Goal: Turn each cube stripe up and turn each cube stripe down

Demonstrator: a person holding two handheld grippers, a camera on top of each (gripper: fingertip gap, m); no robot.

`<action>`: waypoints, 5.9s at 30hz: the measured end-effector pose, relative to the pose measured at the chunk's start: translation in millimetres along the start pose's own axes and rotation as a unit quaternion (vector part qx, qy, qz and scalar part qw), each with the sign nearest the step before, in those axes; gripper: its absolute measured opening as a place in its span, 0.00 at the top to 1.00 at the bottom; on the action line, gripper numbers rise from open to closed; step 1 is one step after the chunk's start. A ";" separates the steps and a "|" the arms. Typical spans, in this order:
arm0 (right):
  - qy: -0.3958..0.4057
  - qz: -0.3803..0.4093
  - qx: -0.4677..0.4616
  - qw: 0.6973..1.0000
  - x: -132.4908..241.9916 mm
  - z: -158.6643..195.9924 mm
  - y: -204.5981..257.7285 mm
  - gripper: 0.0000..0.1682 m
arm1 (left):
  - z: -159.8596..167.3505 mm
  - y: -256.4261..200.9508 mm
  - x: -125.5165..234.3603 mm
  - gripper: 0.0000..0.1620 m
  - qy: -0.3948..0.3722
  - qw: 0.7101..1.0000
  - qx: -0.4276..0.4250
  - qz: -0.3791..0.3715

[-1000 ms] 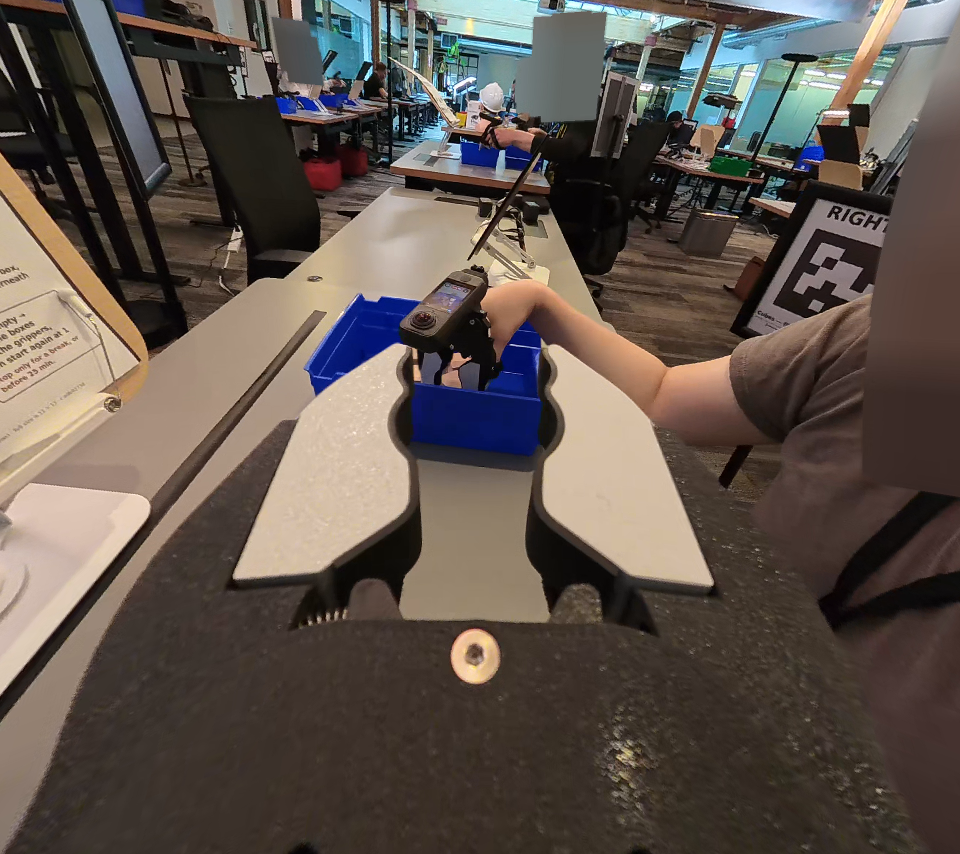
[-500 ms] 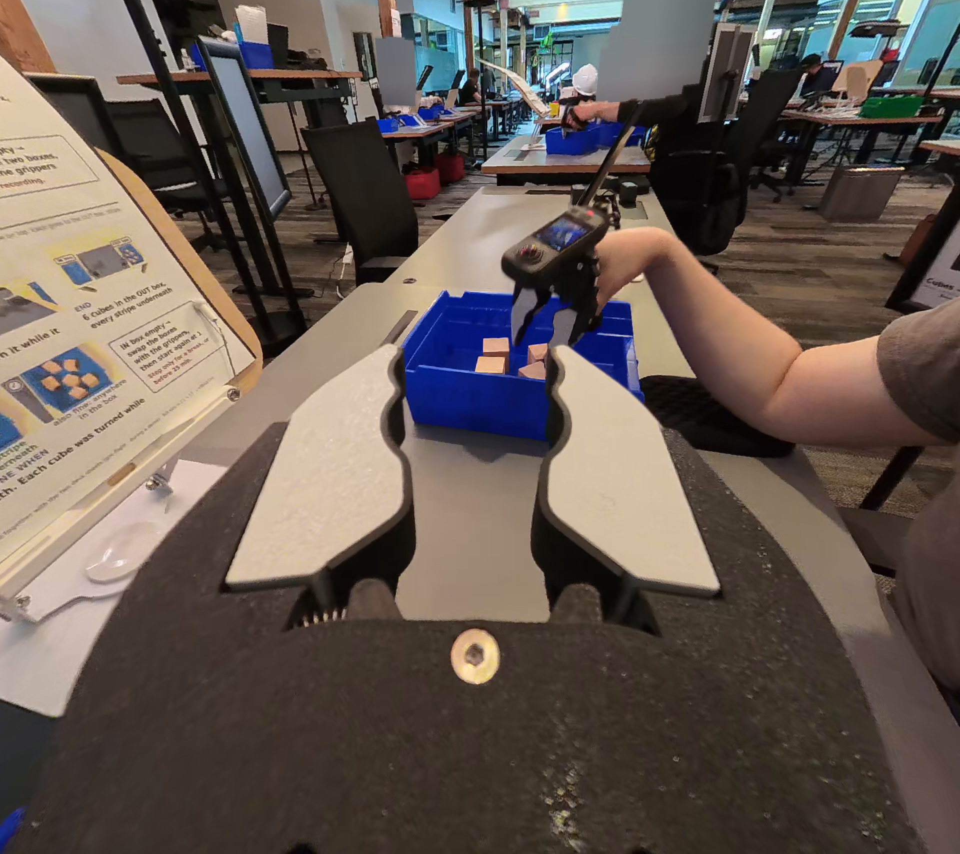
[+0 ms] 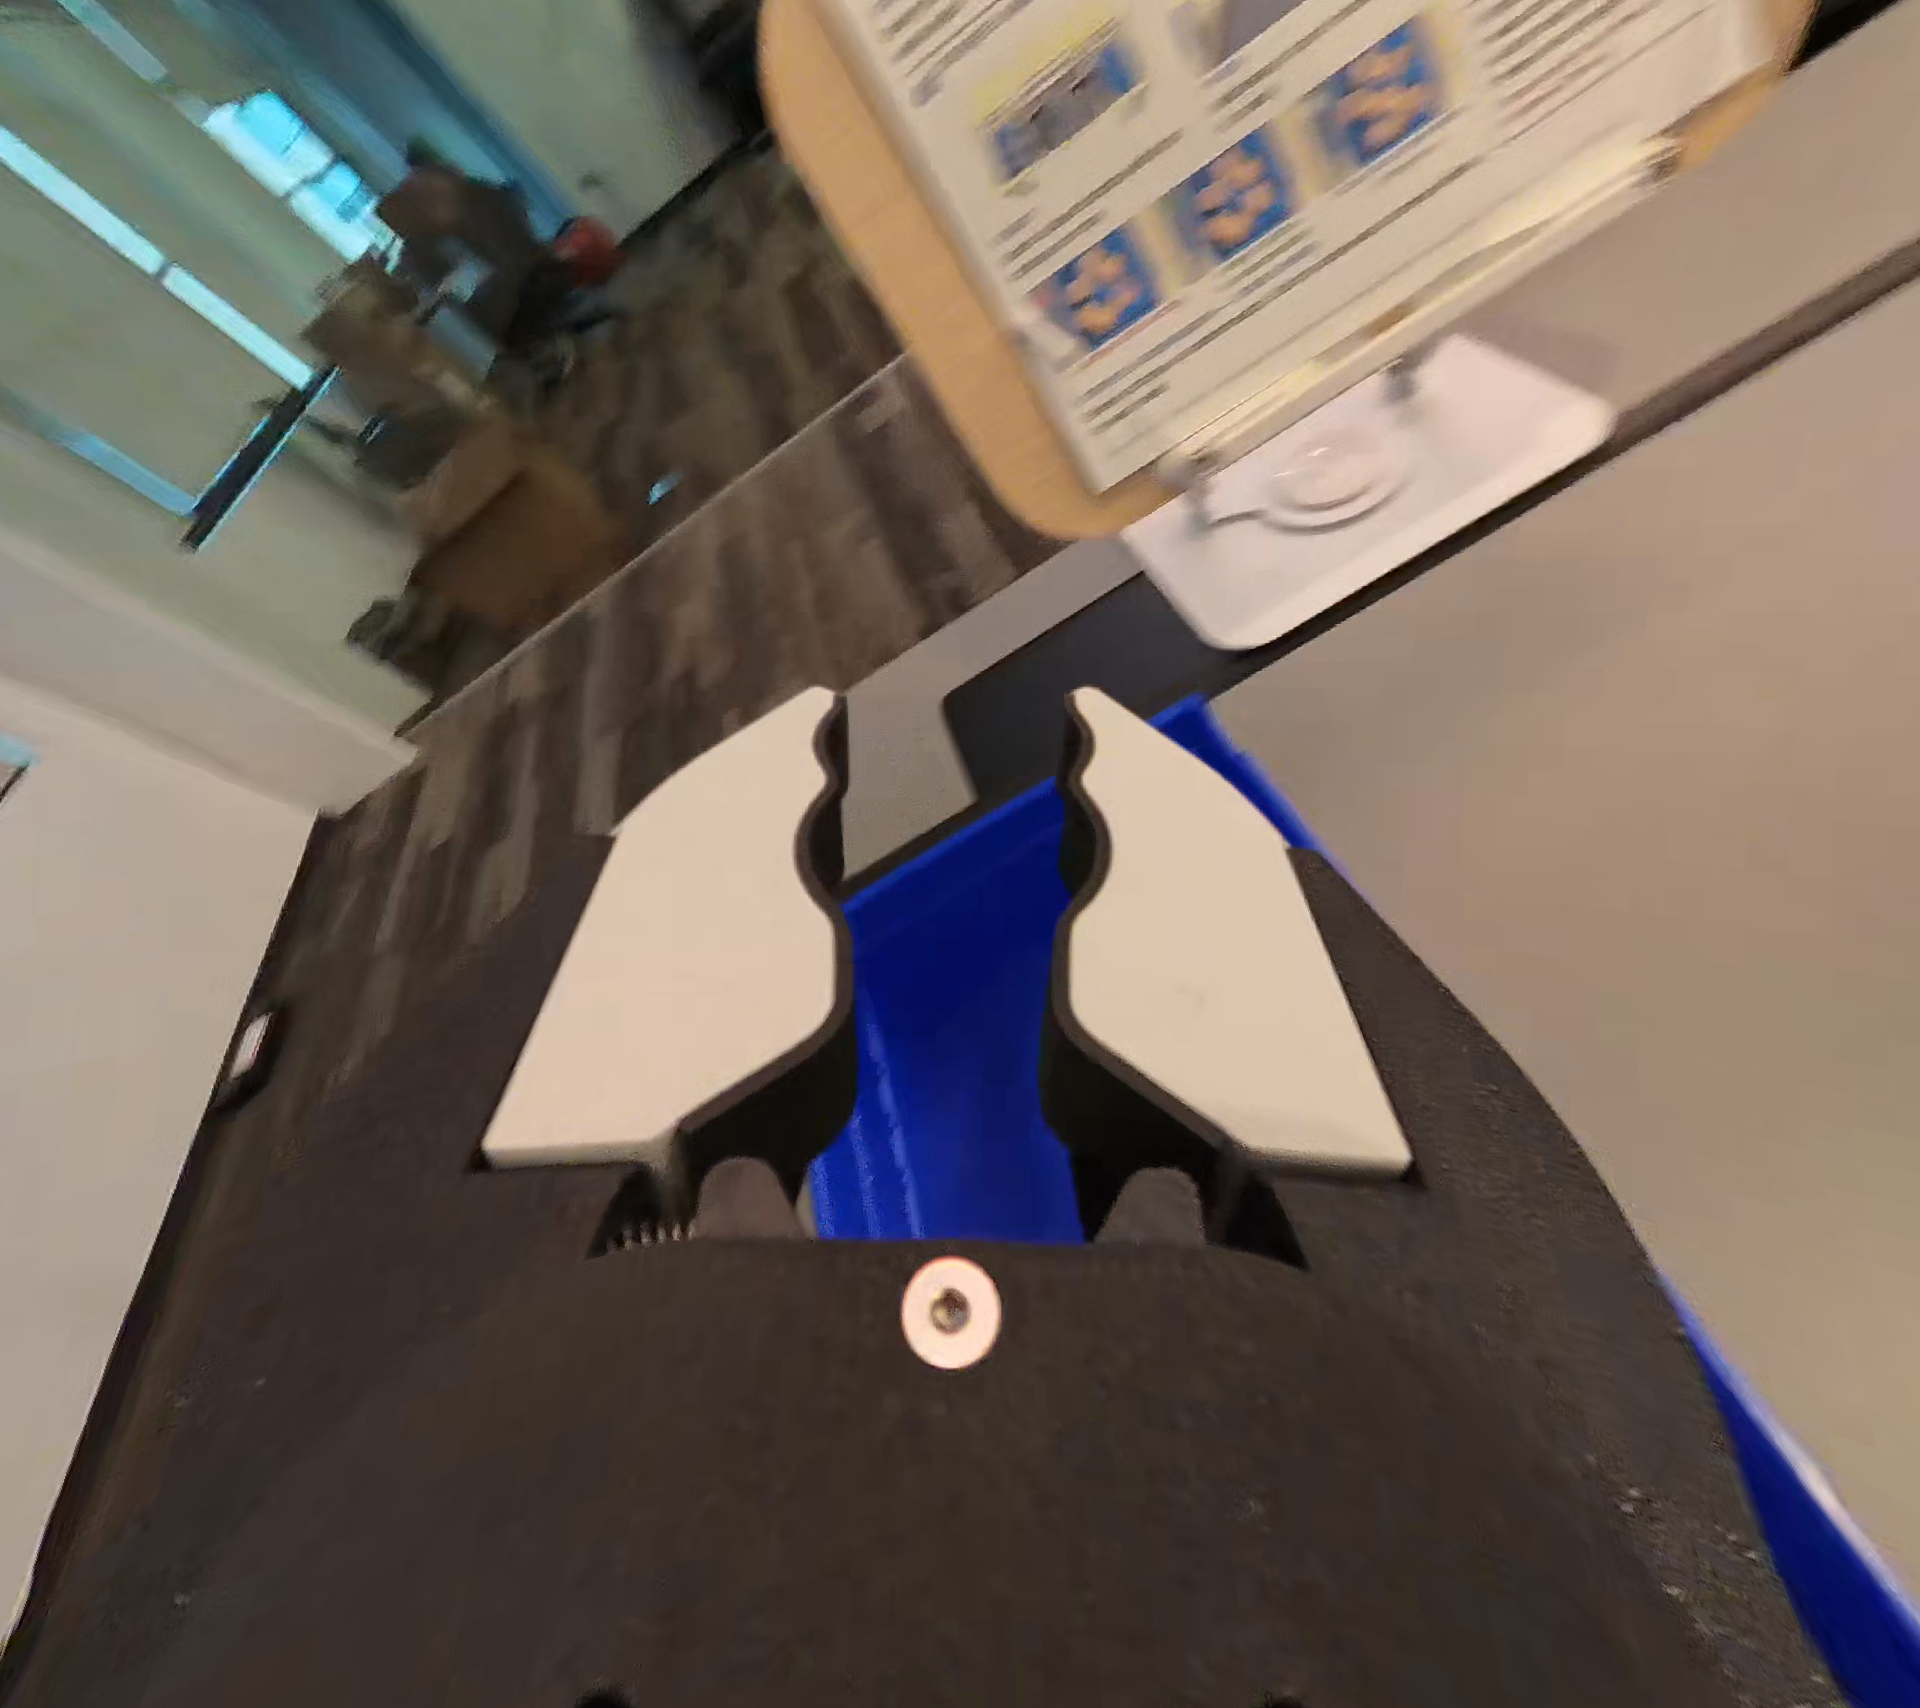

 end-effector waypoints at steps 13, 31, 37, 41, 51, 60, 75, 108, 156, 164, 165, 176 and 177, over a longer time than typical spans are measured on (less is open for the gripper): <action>0.111 -0.088 -0.026 0.990 -40.6 14.9 10.2 0.95 | 172.9 71.4 -19.9 0.77 0.416 0.893 0.170 0.017; 0.169 -0.148 -0.057 0.973 -42.4 27.4 30.2 0.95 | 211.6 40.0 -30.9 0.94 0.506 0.829 0.202 0.122; 0.179 -0.130 -0.041 0.974 -42.9 26.4 31.9 0.95 | 211.4 40.4 -32.4 0.98 0.501 0.819 0.242 0.141; 0.184 -0.120 -0.033 0.975 -43.2 26.1 32.5 0.94 | 210.8 39.5 -32.9 0.98 0.502 0.817 0.245 0.142; 0.197 -0.127 -0.039 0.971 -46.9 21.9 53.5 0.94 | 177.0 -8.5 -43.1 0.98 0.510 0.819 0.196 0.173; 0.221 -0.130 0.003 0.967 -57.5 9.1 105.4 0.94 | 148.5 -54.2 -37.6 0.96 0.523 0.826 0.125 0.170; 0.225 -0.137 0.086 0.961 -69.2 2.7 186.5 0.92 | 119.2 -110.2 -11.9 0.94 0.523 0.829 0.068 0.188; 0.180 -0.101 -0.028 0.978 -91.5 -31.7 164.3 0.85 | 106.2 -129.7 -29.6 0.77 0.488 0.812 0.099 0.306; 0.225 -0.242 0.389 0.860 -18.2 -187.1 563.3 0.96 | 24.9 123.6 180.8 0.77 -0.113 0.886 0.427 0.139; 0.233 -0.231 0.438 0.837 -77.6 -180.1 670.3 0.96 | 24.0 124.0 172.4 0.74 -0.123 0.873 0.444 0.158; 0.239 -0.227 0.442 0.834 -85.1 -176.8 678.0 0.96 | 25.3 121.6 167.6 0.74 -0.110 0.875 0.442 0.163; 0.309 -0.158 0.458 0.818 -160.0 -137.7 710.6 0.95 | 20.6 101.8 150.1 0.70 -0.071 0.880 0.416 0.217; 0.310 -0.155 0.455 0.821 -166.5 -135.9 709.8 0.95 | 20.8 101.1 149.2 0.70 -0.069 0.880 0.415 0.220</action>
Point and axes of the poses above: each gripper's, where its closed fingertips meet, x back along the fingers, z out of its underside, y = z × x across the jaws, the point moved 5 cm from there along x, back along the fingers, and after that the axes turned 11 degrees about -z, right-handed, at the moved point
